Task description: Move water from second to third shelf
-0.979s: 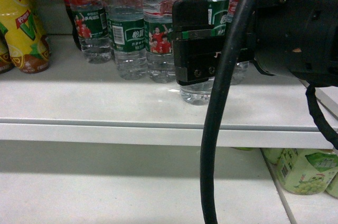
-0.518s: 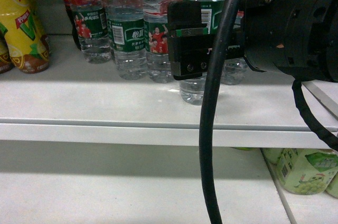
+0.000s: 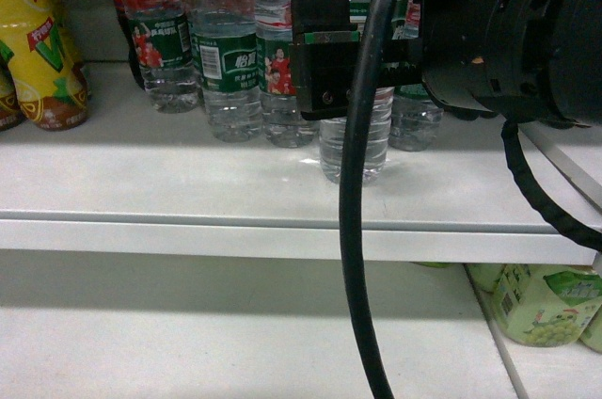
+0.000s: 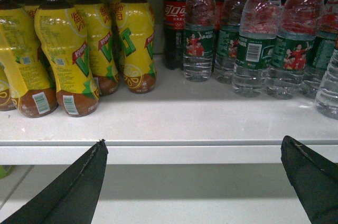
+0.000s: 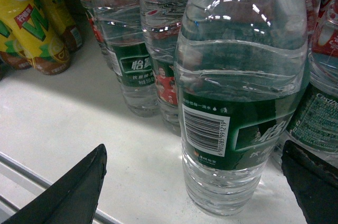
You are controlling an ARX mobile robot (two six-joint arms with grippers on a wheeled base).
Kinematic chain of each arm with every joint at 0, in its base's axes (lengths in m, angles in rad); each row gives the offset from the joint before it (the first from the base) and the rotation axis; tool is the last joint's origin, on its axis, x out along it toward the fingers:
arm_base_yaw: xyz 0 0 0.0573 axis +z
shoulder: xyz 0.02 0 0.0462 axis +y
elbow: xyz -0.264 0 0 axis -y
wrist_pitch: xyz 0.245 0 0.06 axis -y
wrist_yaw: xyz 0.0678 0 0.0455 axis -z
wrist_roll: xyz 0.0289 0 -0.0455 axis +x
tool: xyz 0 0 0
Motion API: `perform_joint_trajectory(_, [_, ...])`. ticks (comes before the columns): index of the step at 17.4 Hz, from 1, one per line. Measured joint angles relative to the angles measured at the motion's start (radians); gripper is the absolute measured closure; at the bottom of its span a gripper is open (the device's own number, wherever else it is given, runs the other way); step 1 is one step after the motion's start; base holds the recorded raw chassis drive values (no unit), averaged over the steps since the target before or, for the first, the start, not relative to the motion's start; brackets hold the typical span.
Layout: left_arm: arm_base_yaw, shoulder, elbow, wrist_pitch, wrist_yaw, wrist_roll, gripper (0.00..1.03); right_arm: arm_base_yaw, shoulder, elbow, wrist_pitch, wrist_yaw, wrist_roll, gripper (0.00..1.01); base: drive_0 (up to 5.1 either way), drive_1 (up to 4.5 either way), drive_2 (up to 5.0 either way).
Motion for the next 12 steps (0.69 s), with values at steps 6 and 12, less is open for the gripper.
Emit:
perform_joint_trajectory(6, [0.0, 0.0, 0.0, 0.0, 0.0, 0.0, 0.05, -0.025, 0.086, 0.089, -0.038, 0.037, 0.035, 0.03, 0.0, 0.0, 0.0])
perform_joint_trajectory(12, [0.0, 0.0, 0.0, 0.0, 0.0, 0.0, 0.05, -0.032, 0.178, 0.212, -0.059, 0.062, 0.064, 0.03, 0.0, 0.0, 0.0])
